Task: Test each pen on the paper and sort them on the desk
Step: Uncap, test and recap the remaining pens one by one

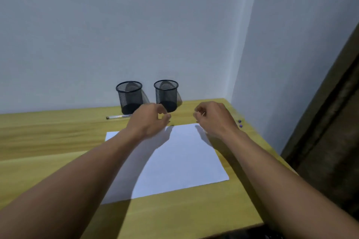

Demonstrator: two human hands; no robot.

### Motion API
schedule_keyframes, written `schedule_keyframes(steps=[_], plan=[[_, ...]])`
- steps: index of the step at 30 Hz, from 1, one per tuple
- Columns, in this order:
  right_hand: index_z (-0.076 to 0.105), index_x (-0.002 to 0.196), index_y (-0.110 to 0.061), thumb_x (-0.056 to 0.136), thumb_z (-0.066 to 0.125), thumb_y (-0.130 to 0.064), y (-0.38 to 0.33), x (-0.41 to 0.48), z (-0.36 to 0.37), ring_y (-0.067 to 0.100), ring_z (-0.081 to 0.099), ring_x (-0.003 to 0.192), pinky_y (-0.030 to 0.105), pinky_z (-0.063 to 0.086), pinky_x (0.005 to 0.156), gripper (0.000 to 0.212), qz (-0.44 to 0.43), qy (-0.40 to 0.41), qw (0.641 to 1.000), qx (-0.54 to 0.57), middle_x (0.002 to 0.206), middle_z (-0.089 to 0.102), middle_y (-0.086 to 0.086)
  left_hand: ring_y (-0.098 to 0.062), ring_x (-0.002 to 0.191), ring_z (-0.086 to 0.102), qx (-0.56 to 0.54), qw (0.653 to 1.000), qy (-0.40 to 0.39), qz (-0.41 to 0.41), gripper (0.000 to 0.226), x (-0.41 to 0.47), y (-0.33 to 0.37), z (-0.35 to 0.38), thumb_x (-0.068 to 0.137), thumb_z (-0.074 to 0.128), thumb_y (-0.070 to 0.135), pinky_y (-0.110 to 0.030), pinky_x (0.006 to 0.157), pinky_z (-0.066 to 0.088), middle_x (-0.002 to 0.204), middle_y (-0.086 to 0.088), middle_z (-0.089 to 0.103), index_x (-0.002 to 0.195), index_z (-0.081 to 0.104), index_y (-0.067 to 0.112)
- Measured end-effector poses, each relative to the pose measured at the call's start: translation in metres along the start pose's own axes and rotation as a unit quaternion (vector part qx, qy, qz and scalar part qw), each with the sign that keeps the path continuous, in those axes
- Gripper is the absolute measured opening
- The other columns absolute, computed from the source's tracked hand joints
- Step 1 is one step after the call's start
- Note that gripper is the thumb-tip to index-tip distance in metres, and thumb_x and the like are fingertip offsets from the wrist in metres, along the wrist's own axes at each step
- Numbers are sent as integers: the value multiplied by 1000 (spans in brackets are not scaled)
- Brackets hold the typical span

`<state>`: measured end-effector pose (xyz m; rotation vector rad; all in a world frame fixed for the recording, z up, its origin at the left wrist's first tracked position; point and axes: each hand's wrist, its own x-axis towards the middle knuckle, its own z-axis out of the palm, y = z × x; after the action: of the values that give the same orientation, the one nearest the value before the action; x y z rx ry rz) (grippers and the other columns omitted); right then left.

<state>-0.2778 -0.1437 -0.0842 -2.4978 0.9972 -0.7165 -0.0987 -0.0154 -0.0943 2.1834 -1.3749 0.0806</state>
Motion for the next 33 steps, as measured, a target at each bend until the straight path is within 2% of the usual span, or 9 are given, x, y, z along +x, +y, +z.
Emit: schedule_keyframes(steps=[4, 8, 14, 17, 21, 25, 29, 31, 33], plan=[[76, 113, -16, 93, 62, -23, -45, 20, 36, 24, 68, 107, 36, 54, 90, 25, -49, -50, 997, 23, 107, 77, 4, -20, 92, 68, 11, 996, 66, -55, 19, -14, -55, -31, 88, 59, 34, -34, 77, 54, 95, 5, 76, 92, 74, 22], [69, 126, -14, 95, 61, -23, -83, 38, 74, 25, 63, 121, 32, 50, 98, 33, -80, -121, 989, 30, 127, 71, 8, -23, 97, 66, 13, 987, 96, -128, 17, -23, -110, -46, 90, 62, 30, -35, 80, 51, 102, 0, 74, 100, 72, 20], [71, 108, -14, 91, 52, -10, -109, 60, 111, 34, 65, 105, 40, 54, 89, 25, -99, -164, 981, -40, 108, 74, 12, -28, 116, 60, 48, 990, 43, -126, 32, -16, -150, -44, 97, 56, 29, -34, 91, 48, 123, -5, 70, 127, 66, 22], [66, 114, -14, 94, 51, -10, -110, 62, 119, 36, 63, 106, 40, 53, 86, 25, -113, -154, 979, -73, 113, 70, 14, -28, 108, 64, 51, 990, 53, -121, 24, -11, -154, -40, 93, 61, 21, -35, 88, 52, 112, -2, 74, 113, 74, 25], [58, 133, -18, 100, 54, -18, -113, 59, 120, 35, 61, 115, 42, 52, 85, 33, -148, -115, 976, -114, 123, 69, 11, -25, 96, 67, 8, 993, 75, -93, 22, -12, -153, -40, 88, 63, 4, -30, 81, 51, 99, -5, 76, 102, 77, 14], [67, 125, -22, 99, 59, -27, -123, 52, 108, 31, 61, 114, 41, 51, 84, 28, -177, -107, 973, -100, 117, 71, 7, -21, 83, 66, -12, 993, 111, -45, 18, -20, -147, -53, 82, 74, 6, -26, 71, 46, 88, -4, 74, 99, 77, 12], [76, 110, -20, 96, 61, -24, -137, 41, 91, 31, 57, 110, 40, 50, 84, 21, -196, -79, 975, -75, 107, 65, 6, -17, 81, 65, -31, 986, 162, -30, 29, -30, -136, -72, 83, 68, -5, -14, 69, 42, 93, -1, 71, 103, 76, 14], [74, 109, -17, 96, 61, -22, -143, 32, 83, 29, 56, 106, 38, 48, 84, 20, -176, -61, 982, -36, 101, 55, 3, -12, 87, 62, -58, 975, 212, -33, 28, -40, -123, -81, 88, 70, 8, -22, 78, 48, 105, 1, 66, 114, 71, 16], [72, 104, -15, 93, 60, -23, -149, 21, 74, 27, 60, 98, 38, 50, 81, 18, -148, -38, 988, 2, 95, 58, 1, -10, 91, 60, -88, 962, 254, -50, 35, -51, -108, -88, 90, 69, 16, -27, 82, 49, 112, 3, 62, 124, 63, 18]])
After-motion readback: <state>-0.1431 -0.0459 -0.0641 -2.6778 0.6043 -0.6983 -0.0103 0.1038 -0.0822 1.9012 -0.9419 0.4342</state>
